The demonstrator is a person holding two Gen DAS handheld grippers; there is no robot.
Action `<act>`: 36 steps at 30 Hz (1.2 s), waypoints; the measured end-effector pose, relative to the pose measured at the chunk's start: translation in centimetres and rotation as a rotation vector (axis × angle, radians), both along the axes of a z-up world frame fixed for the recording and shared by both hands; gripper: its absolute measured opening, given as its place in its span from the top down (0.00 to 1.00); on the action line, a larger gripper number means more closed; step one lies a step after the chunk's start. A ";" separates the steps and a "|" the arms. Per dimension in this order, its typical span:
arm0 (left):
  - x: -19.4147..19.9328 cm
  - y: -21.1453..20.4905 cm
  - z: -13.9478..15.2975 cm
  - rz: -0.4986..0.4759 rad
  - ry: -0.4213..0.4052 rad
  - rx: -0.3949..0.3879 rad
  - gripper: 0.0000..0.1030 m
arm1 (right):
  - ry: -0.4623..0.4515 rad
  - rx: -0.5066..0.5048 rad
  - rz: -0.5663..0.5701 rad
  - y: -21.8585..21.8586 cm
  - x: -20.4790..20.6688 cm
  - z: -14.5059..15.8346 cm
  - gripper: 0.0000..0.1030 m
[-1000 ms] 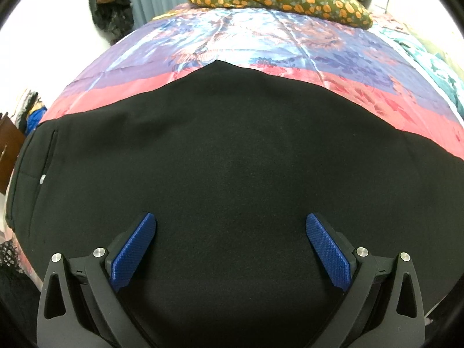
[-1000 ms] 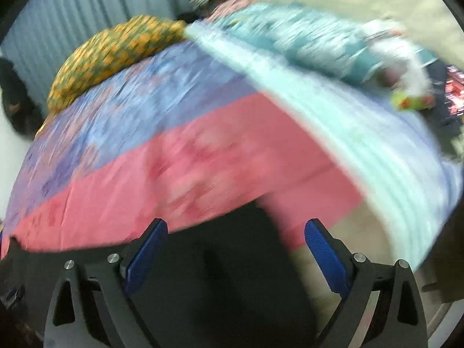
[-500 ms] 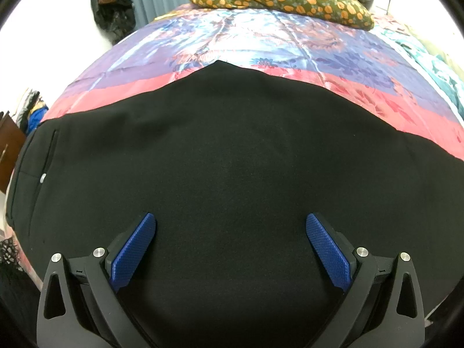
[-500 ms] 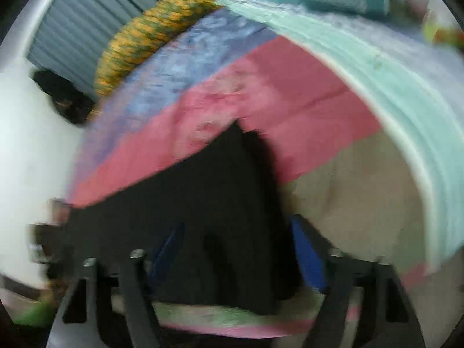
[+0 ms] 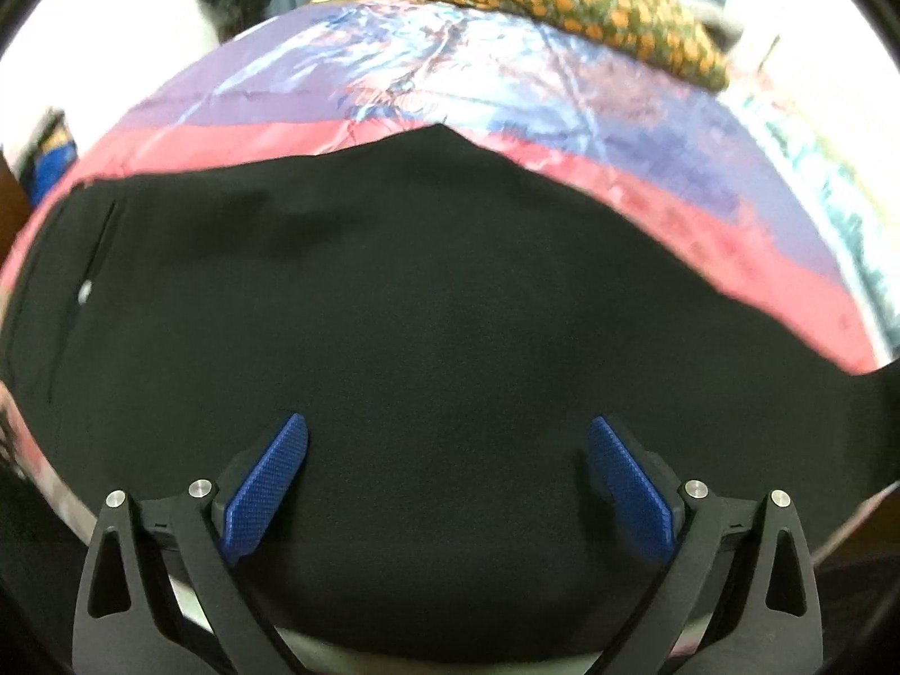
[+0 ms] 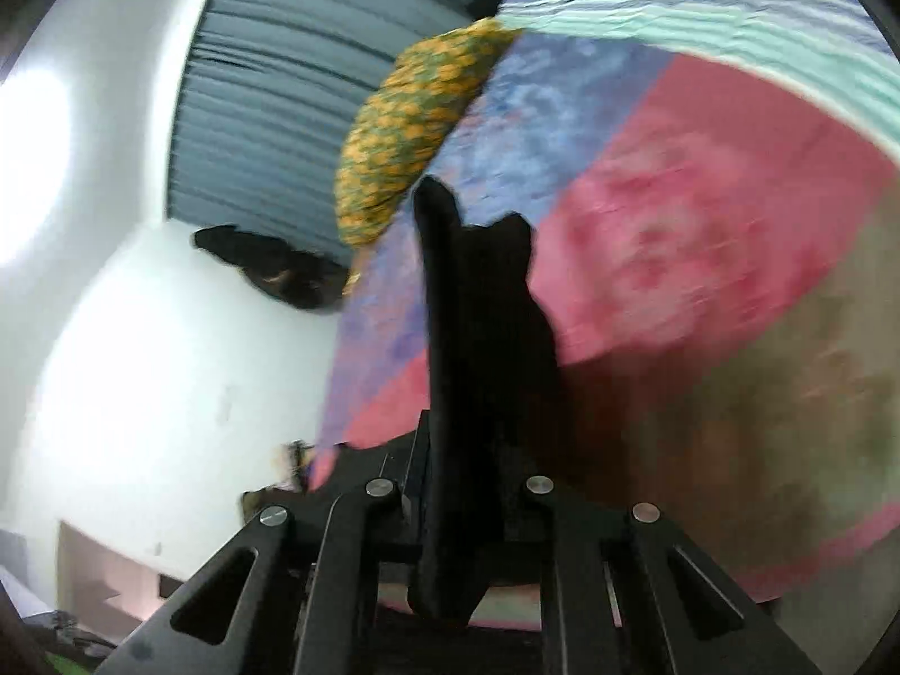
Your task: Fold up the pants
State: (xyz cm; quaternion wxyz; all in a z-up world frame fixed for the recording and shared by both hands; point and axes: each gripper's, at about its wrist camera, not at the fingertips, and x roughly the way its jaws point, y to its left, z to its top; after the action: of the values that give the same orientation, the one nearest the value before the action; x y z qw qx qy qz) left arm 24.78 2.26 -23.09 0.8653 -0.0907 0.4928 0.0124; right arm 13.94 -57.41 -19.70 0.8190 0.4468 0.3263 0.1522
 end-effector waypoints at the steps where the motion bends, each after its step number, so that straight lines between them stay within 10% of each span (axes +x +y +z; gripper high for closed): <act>1: -0.3 0.4 0.2 0.004 -0.004 -0.018 0.02 | -0.012 0.014 0.015 1.6 0.4 0.3 0.85; 12: -2.8 6.6 0.7 0.076 -0.038 -0.105 0.03 | -0.030 0.205 0.165 25.8 7.7 -4.7 0.85; 17: -3.0 7.3 0.5 0.085 -0.038 -0.123 0.03 | 0.047 -0.062 0.309 38.8 10.7 -6.0 0.75; 19: -3.2 7.5 0.6 0.082 -0.040 -0.129 0.03 | 0.074 -0.266 0.360 42.4 10.8 -5.7 0.36; 20: -3.4 7.6 0.7 0.082 -0.042 -0.136 0.03 | 0.054 -0.357 0.393 43.9 10.3 -5.2 0.32; 27: -4.9 5.5 4.0 -0.018 -0.143 -0.196 0.09 | -0.079 -0.664 0.286 41.0 2.2 -1.0 0.11; 36: -2.2 -4.2 3.6 -0.254 -0.051 -0.082 0.39 | -0.044 -0.607 0.094 34.6 -0.2 -0.4 0.11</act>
State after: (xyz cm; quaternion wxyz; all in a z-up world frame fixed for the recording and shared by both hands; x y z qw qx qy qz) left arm 22.61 -1.95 -19.48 0.8676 -0.0629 0.4785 -0.1198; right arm 13.74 -22.85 -20.07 0.9140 0.1627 0.3594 0.0951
